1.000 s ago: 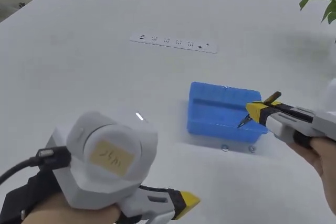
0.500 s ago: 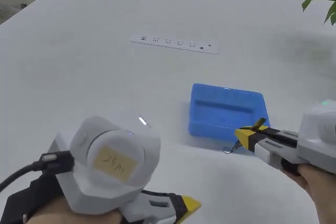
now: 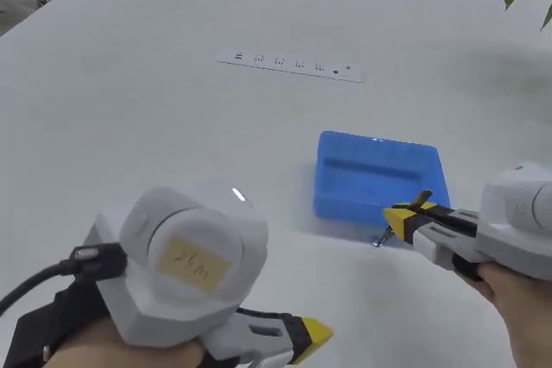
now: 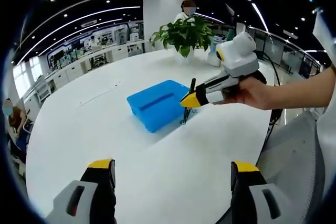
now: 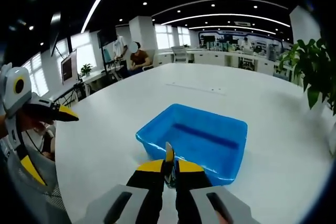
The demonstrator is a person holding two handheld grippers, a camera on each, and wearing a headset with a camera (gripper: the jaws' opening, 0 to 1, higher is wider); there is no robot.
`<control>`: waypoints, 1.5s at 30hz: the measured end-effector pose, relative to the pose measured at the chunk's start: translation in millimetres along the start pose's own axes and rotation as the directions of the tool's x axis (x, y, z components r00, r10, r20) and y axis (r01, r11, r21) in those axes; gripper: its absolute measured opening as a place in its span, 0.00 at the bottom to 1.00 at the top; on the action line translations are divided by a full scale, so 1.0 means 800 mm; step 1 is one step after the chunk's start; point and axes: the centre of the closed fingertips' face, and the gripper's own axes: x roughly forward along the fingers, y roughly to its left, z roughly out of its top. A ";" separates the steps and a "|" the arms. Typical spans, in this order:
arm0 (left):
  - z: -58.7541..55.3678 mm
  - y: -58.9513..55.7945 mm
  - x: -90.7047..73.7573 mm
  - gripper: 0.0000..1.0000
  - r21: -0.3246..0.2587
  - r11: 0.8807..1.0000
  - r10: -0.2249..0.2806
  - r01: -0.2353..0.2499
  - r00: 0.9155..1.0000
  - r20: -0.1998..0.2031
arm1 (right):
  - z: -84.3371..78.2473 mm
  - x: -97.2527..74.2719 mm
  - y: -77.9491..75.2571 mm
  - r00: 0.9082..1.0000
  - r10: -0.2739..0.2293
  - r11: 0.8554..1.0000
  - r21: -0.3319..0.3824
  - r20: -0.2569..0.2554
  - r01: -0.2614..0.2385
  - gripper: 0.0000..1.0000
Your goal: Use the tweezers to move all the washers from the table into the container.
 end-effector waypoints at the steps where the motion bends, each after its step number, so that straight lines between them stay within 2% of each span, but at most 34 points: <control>1: -0.001 0.000 0.000 0.93 0.000 1.000 0.001 -0.001 1.000 -0.002 | 0.001 0.000 0.001 1.000 0.000 1.000 -0.001 0.006 0.000 0.04; 9: -0.002 0.000 0.001 0.93 0.002 1.000 0.001 -0.001 1.000 -0.007 | 0.002 0.002 0.003 1.000 0.006 1.000 -0.016 -0.004 -0.006 0.04; 12: -0.002 0.000 0.001 0.93 -0.001 1.000 0.000 0.000 1.000 -0.004 | -0.002 0.004 0.009 1.000 0.008 0.999 -0.045 -0.020 -0.009 0.04; 19: -0.002 -0.001 0.001 0.93 0.001 1.000 -0.002 0.002 1.000 -0.001 | -0.001 0.004 0.010 1.000 0.005 0.999 -0.044 -0.015 -0.005 0.03; 28: -0.002 -0.004 0.002 0.93 0.004 1.000 -0.007 0.007 1.000 -0.001 | -0.003 0.002 0.010 1.000 -0.005 0.998 -0.056 -0.015 0.004 0.03; 32: -0.002 -0.004 0.001 0.93 0.008 1.000 -0.007 0.007 1.000 -0.002 | -0.001 0.000 0.011 0.999 -0.024 0.996 -0.089 -0.037 0.020 0.03; 34: 0.000 -0.001 -0.001 0.93 0.009 1.000 -0.001 0.001 1.000 0.001 | 0.004 -0.003 0.011 0.998 -0.040 0.993 -0.113 -0.039 0.035 0.03; 35: 0.001 0.001 -0.002 0.93 0.006 1.000 0.002 -0.002 1.000 0.004 | 0.008 -0.004 0.012 0.999 -0.032 0.993 -0.115 -0.032 0.028 0.03; 38: 0.002 0.004 -0.002 0.93 0.005 1.000 0.007 -0.007 1.000 0.005 | 0.028 -0.012 0.015 1.000 -0.016 0.995 -0.098 0.000 0.016 0.03; 44: 0.004 0.003 -0.002 0.93 0.009 1.000 0.006 -0.006 1.000 0.011 | 0.064 -0.024 0.009 0.999 -0.033 0.989 -0.141 0.036 0.037 0.03; 45: 0.003 0.002 -0.002 0.93 0.013 1.000 0.005 -0.005 1.000 0.008 | 0.073 -0.026 0.006 0.998 -0.038 0.988 -0.150 0.056 0.046 0.02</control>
